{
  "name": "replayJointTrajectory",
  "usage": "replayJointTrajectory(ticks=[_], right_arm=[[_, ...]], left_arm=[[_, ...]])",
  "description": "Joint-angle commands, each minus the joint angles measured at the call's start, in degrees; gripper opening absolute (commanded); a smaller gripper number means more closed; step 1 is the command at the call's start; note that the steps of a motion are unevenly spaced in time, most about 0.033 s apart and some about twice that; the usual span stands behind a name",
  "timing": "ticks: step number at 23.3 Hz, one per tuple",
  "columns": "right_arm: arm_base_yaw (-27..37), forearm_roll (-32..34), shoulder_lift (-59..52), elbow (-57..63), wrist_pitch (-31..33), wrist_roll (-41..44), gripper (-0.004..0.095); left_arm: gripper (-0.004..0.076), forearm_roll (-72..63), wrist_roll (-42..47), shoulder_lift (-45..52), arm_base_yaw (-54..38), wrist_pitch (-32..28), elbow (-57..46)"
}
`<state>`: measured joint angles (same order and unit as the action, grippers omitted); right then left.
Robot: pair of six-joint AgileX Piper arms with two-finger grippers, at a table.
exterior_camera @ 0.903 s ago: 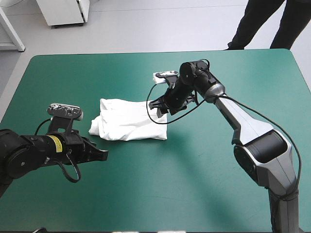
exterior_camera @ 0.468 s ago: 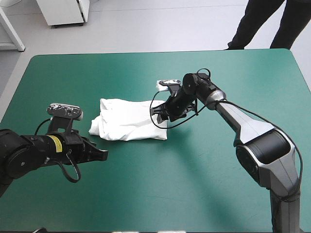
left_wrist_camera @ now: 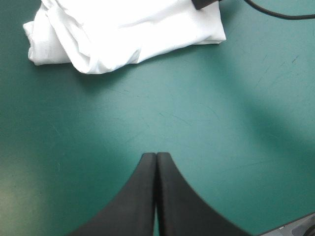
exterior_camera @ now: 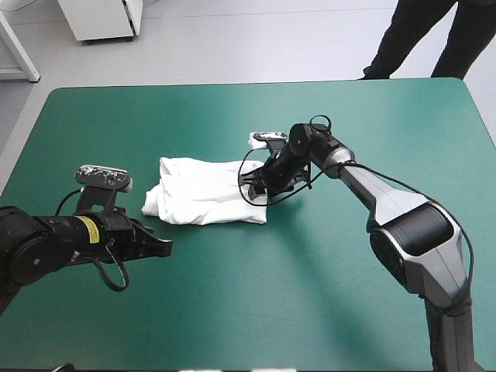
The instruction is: Fold the cloth
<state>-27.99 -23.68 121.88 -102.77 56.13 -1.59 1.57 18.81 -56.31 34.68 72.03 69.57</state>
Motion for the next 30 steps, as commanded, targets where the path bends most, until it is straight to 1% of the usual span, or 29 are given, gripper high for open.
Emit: replayJointTrajectory(ticks=[1, 3, 4, 7, 8, 12, 14, 15, 18, 19, 20, 22, 24, 27, 30], right_arm=[[0.15, -2.31, -2.06, -1.22, -0.79, -0.71, 0.0483], [0.15, -2.4, -1.67, -1.22, -0.2, -0.71, 0.0397], [0.06, -2.4, -1.57, -1.22, 0.3, -0.71, 0.0318], [0.06, -1.73, -1.57, -1.33, 1.82, -0.71, 0.0009], [0.06, -1.62, -1.57, -1.33, 2.1, -0.59, -0.0007], [0.06, 1.21, -2.36, -1.43, 3.61, -0.29, -0.0011], [0.06, 4.68, -3.24, -1.43, 4.96, 0.21, -0.0011], [0.18, 9.02, -4.23, -1.43, 6.45, 1.95, -0.0014], [0.28, 15.97, -5.74, -1.43, 9.76, 2.83, -0.0017], [0.38, 19.67, -6.08, -1.31, 11.71, 3.55, -0.0017], [0.82, 20.28, -6.35, -1.33, 12.32, 4.39, -0.0017], [3.17, 21.0, -7.07, -1.24, 13.51, 4.62, -0.0017], [7.04, 24.2, -8.53, -0.93, 15.13, 4.5, -0.0017], [13.21, 26.77, -11.3, 3.01, 15.13, 4.12, -0.0017], [21.12, 29.09, -14.18, 8.99, 13.99, 2.55, -0.0017]], left_arm=[[-0.0022, -0.2, 0.19, 0.58, 0.04, 1.29, 1.49], [-0.0022, -0.2, 0.19, 0.58, 0.04, 1.29, 1.49], [-0.0022, -0.2, 0.19, 0.58, 0.04, 1.29, 1.49], [-0.0022, -0.2, 0.19, 0.58, 0.04, 1.17, 1.49], [-0.0022, -0.2, 0.19, 0.58, 0.04, 1.07, 1.49], [-0.0022, -0.2, 0.19, 0.58, 0.04, 1.07, 1.49], [-0.0022, -0.2, 0.19, 0.58, 0.04, 1.07, 1.49], [-0.0022, -0.2, 0.19, 0.58, 0.04, 1.07, 1.49], [-0.0022, -0.2, 0.19, 0.58, 0.04, 1.04, 1.49], [-0.0022, -0.2, 0.19, 0.58, 0.04, 1.04, 1.49], [-0.0022, -0.2, 0.19, 0.58, 0.04, 1.04, 1.49], [-0.0022, -0.94, 0.19, 0.58, 0.04, 1.04, 1.49], [-0.0022, -1.05, 0.19, 0.58, 0.04, 1.04, 1.49], [-0.0022, -0.81, 0.19, 0.58, 0.04, 1.04, 1.49], [-0.0022, -0.81, -0.09, 0.58, 0.04, 1.15, 1.49]])
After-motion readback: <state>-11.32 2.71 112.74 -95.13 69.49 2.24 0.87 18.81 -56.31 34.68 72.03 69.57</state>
